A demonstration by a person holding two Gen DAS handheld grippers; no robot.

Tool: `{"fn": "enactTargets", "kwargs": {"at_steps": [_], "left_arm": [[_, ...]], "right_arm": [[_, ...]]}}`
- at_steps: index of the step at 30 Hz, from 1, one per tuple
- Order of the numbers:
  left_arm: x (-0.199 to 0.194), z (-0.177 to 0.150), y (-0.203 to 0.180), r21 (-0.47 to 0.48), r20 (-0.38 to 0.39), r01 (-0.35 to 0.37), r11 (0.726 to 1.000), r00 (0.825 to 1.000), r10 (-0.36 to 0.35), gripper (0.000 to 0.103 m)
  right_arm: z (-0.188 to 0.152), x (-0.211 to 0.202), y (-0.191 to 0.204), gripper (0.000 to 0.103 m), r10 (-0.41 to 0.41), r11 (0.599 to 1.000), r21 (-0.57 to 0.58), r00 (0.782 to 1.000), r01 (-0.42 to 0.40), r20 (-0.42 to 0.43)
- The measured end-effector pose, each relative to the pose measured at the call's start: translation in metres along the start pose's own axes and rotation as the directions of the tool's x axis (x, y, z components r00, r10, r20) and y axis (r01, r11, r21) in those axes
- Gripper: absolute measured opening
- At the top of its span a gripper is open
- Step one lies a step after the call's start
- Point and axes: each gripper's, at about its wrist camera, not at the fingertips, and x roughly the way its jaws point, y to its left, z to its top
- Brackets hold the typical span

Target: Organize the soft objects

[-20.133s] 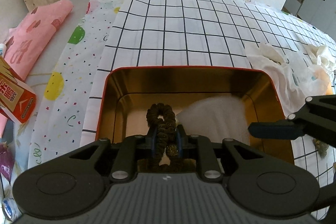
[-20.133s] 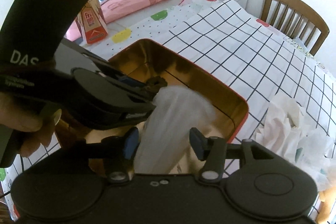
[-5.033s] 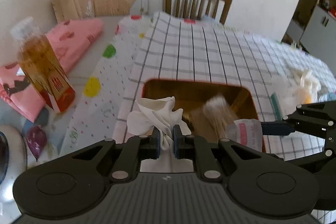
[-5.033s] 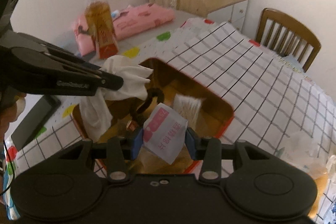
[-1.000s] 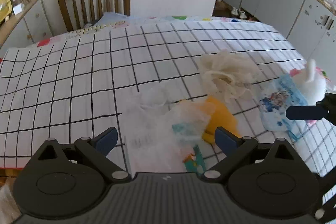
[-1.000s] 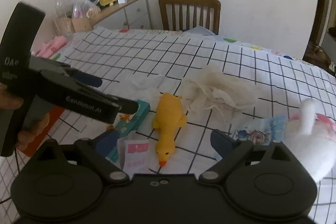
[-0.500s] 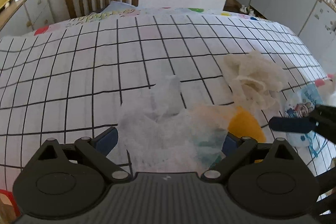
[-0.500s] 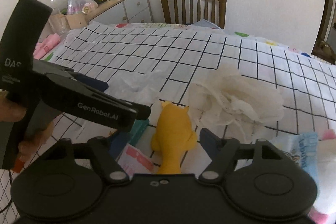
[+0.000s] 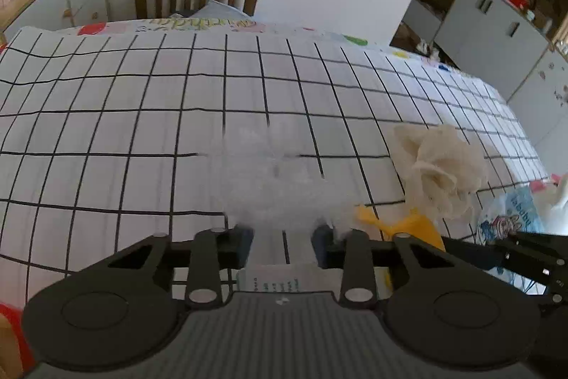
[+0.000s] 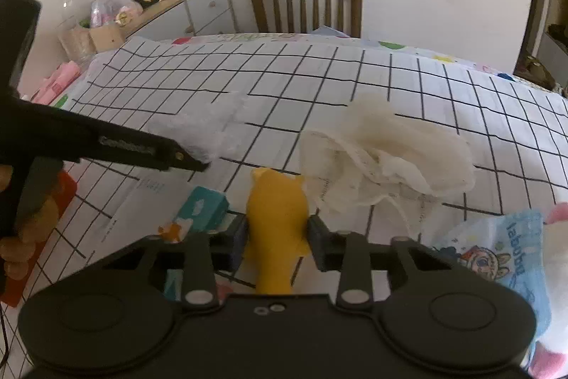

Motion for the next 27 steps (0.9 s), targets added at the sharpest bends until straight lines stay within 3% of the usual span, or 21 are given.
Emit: {"fn": "enactTargets", "kwargs": {"at_steps": [4, 7, 24, 27], "left_arm": [[-0.004, 0.001, 0.0, 0.018, 0.018, -0.011, 1.0, 1.0, 0.01, 0.016], [-0.006, 0.002, 0.001, 0.02, 0.028, -0.02, 1.0, 0.999, 0.019, 0.012], [-0.032, -0.003, 0.0, 0.048, 0.013, 0.016, 0.999, 1.0, -0.016, 0.013], [-0.033, 0.0, 0.0, 0.046, 0.015, 0.003, 0.999, 1.0, -0.004, 0.019]], "right_arm": [[-0.002, -0.005, -0.002, 0.026, -0.002, 1.0, 0.011, 1.0, 0.002, 0.012], [-0.004, -0.011, -0.002, 0.024, 0.0, 1.0, 0.015, 1.0, 0.0, 0.02], [-0.019, -0.04, -0.006, 0.023, 0.018, 1.0, 0.019, 1.0, -0.018, 0.003], [-0.02, -0.039, -0.007, 0.024, 0.012, 1.0, 0.009, 1.0, -0.012, -0.009]]}}
